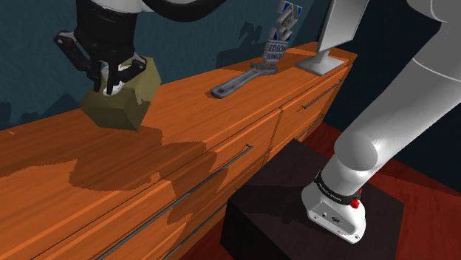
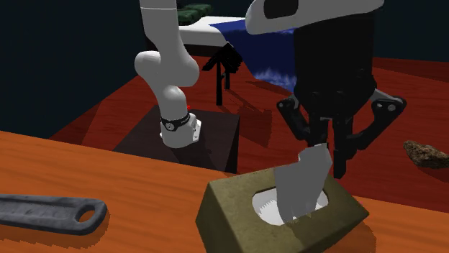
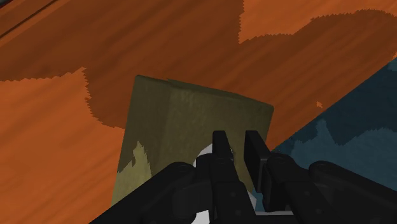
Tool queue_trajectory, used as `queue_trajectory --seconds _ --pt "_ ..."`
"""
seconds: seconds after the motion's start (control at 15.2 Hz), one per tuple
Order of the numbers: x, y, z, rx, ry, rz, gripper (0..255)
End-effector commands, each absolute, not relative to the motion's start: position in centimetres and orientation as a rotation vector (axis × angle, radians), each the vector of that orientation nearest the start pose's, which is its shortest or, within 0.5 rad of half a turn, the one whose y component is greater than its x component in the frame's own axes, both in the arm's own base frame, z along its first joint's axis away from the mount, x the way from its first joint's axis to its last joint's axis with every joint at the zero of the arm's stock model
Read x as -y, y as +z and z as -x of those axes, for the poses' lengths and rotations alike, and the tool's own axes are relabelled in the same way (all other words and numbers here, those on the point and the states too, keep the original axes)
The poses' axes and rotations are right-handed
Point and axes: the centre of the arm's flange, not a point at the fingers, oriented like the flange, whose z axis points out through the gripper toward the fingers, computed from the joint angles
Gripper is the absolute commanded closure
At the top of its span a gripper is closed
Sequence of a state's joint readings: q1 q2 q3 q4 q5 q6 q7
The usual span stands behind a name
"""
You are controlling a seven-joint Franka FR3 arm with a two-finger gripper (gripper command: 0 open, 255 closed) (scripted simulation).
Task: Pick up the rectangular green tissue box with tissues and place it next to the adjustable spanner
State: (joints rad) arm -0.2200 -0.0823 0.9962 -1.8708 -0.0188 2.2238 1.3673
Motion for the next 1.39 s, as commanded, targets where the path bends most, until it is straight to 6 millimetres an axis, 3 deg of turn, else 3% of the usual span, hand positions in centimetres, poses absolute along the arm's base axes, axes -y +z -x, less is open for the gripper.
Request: queue_trajectory --seconds 0.0,1.32 --pt "-41.8 58.1 -40.5 -0.790 -0.378 2.696 255" --pt "-41.8 68.7 -40.5 -0.790 -0.378 2.696 255"
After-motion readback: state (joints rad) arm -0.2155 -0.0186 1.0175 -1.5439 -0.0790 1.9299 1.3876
